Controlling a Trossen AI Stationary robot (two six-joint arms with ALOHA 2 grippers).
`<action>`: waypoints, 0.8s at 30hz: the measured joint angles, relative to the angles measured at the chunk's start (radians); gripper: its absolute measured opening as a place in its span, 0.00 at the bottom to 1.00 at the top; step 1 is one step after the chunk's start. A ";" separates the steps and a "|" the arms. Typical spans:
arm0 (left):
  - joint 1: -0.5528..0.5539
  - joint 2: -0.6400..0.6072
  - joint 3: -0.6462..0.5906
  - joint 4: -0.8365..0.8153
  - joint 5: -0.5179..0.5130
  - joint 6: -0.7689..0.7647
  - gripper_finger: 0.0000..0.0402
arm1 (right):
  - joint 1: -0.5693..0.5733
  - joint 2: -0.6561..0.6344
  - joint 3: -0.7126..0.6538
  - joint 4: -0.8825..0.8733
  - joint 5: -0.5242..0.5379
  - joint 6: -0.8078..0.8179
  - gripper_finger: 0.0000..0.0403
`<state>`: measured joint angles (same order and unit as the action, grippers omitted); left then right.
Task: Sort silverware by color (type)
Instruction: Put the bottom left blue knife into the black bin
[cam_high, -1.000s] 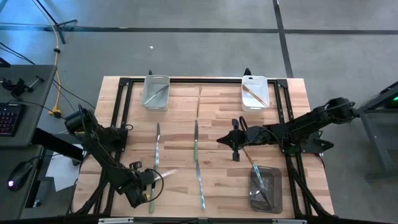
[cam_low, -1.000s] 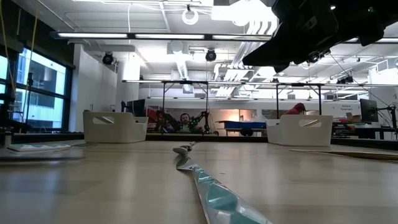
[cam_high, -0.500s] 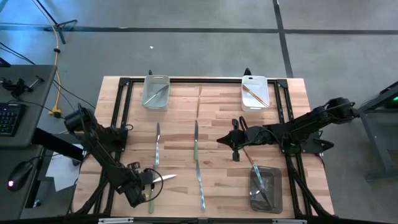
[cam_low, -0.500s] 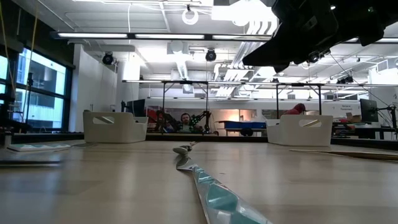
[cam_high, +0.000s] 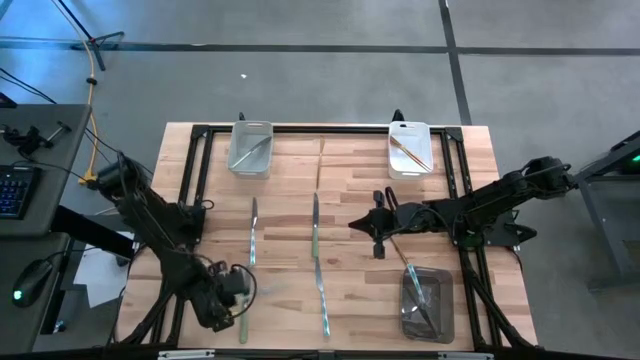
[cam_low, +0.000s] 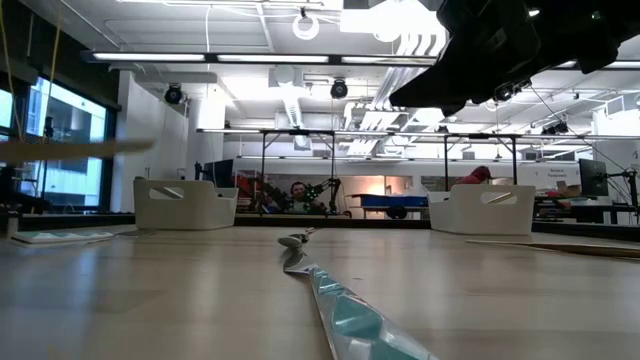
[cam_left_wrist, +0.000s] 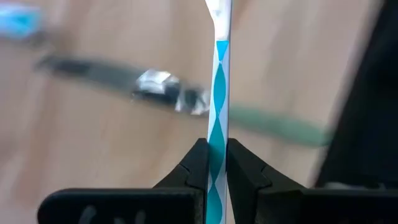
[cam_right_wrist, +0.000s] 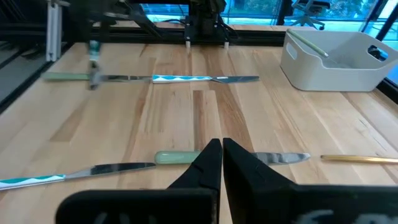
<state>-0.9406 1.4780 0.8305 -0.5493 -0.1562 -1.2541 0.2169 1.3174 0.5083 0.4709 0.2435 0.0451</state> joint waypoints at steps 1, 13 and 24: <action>0.012 -0.008 -0.023 0.072 0.000 0.018 0.05 | 0.000 0.000 0.000 -0.005 0.001 0.000 0.00; 0.269 -0.032 -0.340 1.096 -0.030 0.327 0.05 | 0.021 0.000 0.001 -0.062 0.094 -0.069 0.00; 0.544 -0.033 -0.376 1.475 -0.002 0.464 0.05 | 0.170 0.000 0.001 0.120 0.362 -0.414 0.02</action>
<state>-0.3961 1.4452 0.4545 0.9257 -0.1580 -0.7903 0.3873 1.3174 0.5095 0.5909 0.6056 -0.3689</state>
